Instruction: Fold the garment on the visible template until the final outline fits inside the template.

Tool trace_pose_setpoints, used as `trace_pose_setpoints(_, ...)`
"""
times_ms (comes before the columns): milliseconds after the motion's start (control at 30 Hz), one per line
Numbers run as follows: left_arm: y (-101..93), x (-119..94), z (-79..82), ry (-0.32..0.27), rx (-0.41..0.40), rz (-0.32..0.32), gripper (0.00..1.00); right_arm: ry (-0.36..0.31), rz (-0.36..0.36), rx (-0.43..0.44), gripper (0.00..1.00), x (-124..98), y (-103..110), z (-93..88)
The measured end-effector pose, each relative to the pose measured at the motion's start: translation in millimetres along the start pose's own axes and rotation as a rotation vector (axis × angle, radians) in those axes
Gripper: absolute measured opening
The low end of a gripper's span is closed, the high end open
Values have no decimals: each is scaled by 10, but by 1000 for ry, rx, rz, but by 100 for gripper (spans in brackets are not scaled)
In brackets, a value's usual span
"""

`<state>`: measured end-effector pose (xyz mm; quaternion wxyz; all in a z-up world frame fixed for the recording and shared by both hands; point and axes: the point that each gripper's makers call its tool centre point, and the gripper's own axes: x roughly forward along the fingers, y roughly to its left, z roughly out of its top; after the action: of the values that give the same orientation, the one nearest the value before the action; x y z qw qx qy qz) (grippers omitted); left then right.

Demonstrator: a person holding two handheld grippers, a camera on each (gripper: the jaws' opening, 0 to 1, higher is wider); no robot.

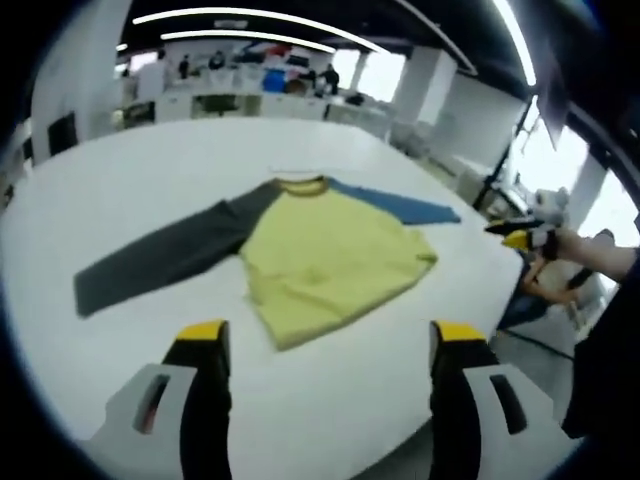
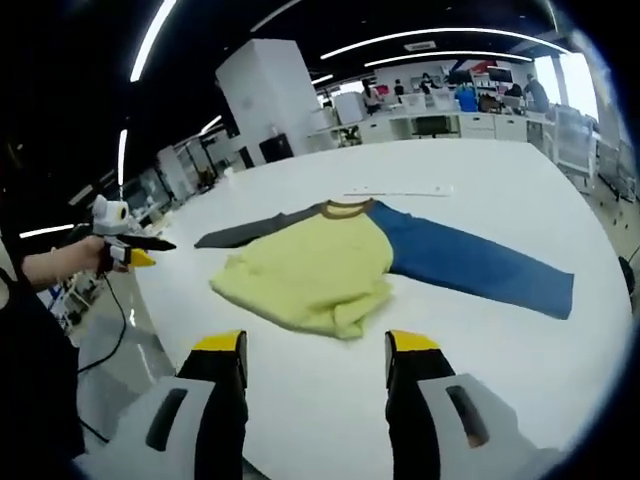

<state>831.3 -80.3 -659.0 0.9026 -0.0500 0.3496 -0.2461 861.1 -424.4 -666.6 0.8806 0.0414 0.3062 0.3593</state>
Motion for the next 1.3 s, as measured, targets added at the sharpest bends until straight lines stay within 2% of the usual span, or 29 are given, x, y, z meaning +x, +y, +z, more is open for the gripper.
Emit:
trace_pose_setpoints(67, 36, 65, 18, -5, -9, -4, 71, -1, 4, 14, 45, 57, -34, 7)
trace_pose_setpoints(333, 339, 388, -26, 17, -14, 29, 56, 50, -10, -3, 42, 311, -229, -39)
trace_pose_setpoints(533, 495, 559, -80, 45, -23, 41, 51, 57, -18, 2, 38, 489, -349, 15)
trace_pose_setpoints(900, 734, 797, -55, 68, -14, 69, 44, 89, -32, -3, 31, 814, -551, 10)
trace_pose_setpoints(1067, 775, 916, -36, 72, -9, 76, 43, 112, -39, 5, 30, 947, -607, -38)
trace_pose_setpoints(1167, 780, 977, -62, 83, 4, 78, 42, 122, -42, 14, 27, 1020, -646, -58)
trace_pose_setpoints(1300, 772, 1012, -101, 96, 10, 83, 40, 134, -52, 23, 28, 1084, -688, -88)
